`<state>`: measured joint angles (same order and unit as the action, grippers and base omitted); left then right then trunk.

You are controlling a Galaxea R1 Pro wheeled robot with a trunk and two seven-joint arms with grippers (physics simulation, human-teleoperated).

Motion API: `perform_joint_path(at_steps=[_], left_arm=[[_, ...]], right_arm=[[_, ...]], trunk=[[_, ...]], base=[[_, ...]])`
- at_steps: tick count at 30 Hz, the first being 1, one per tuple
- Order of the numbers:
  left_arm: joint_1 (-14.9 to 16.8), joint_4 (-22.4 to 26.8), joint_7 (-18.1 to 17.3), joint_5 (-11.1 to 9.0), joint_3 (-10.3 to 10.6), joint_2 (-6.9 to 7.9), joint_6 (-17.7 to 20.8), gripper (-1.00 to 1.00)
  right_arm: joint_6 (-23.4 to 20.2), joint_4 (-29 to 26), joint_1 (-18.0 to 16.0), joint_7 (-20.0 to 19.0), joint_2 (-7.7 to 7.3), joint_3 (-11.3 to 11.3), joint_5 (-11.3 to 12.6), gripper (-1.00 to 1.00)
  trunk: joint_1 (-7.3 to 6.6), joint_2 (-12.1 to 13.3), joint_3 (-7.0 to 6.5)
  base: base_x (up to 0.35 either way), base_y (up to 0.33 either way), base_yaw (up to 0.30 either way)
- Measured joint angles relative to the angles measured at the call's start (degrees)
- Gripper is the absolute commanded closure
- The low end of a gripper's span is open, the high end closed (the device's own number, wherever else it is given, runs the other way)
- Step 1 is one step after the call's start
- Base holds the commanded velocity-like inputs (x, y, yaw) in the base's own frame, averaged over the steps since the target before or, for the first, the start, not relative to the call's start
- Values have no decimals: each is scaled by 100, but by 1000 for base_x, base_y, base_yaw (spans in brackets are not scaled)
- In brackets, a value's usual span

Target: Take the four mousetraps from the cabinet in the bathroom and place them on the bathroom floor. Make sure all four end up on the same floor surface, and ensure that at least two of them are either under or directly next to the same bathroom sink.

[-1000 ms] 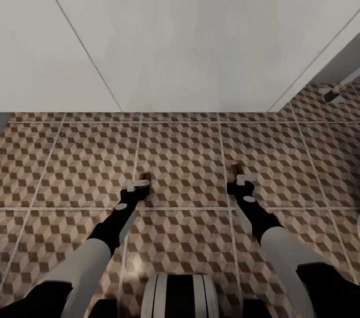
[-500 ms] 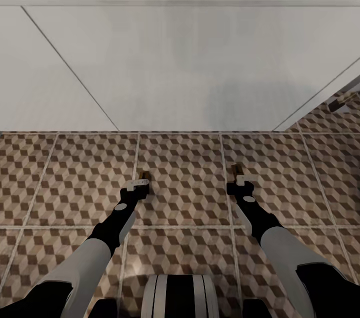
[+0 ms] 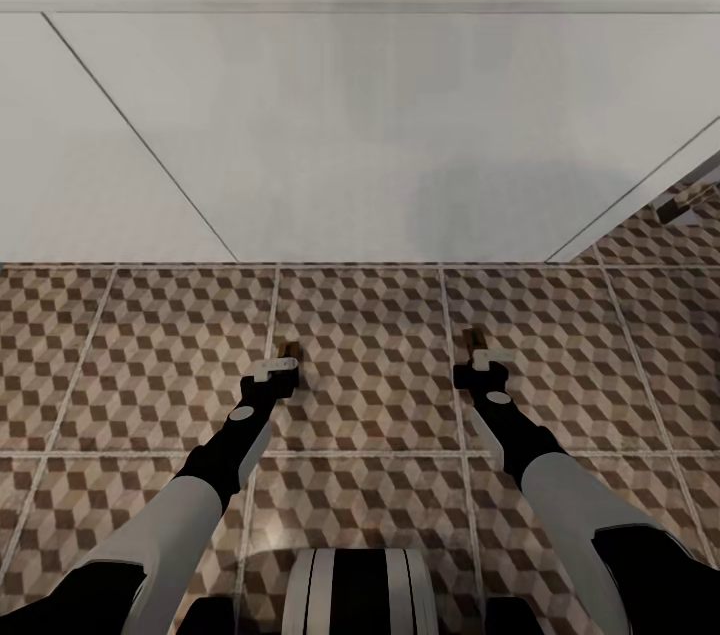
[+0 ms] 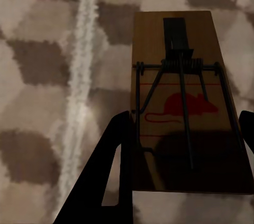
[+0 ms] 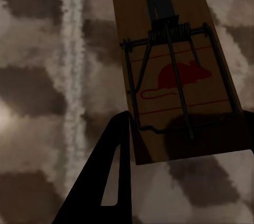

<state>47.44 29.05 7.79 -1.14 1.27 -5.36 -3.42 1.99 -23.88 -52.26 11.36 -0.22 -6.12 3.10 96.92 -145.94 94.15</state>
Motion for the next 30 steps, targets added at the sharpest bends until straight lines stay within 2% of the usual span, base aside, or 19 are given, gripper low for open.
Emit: perform_joint_path(at_steps=[7, 13, 18, 30], left_arm=[[0, 0, 1, 0, -13, 7, 0, 100], [74, -195, -154, -24, -14, 202, -60, 100], [71, -128, -33, -9, -2, 94, -20, 100], [70, -127, -8, -15, 0, 81, -17, 100]], right_arm=[[6, 0, 0, 0, -4, -1, -3, 100], [67, 191, -193, -75, 193, 16, 133, 100], [-40, 159, -70, 3, 105, 15, 1, 100], [-44, -77, -36, 10, 104, 15, -30, 100]], trunk=[[0, 0, 0], [0, 0, 0], [0, 0, 0], [0, 0, 0]], base=[[0, 0, 0], [0, 0, 0], [0, 0, 0], [0, 0, 0]])
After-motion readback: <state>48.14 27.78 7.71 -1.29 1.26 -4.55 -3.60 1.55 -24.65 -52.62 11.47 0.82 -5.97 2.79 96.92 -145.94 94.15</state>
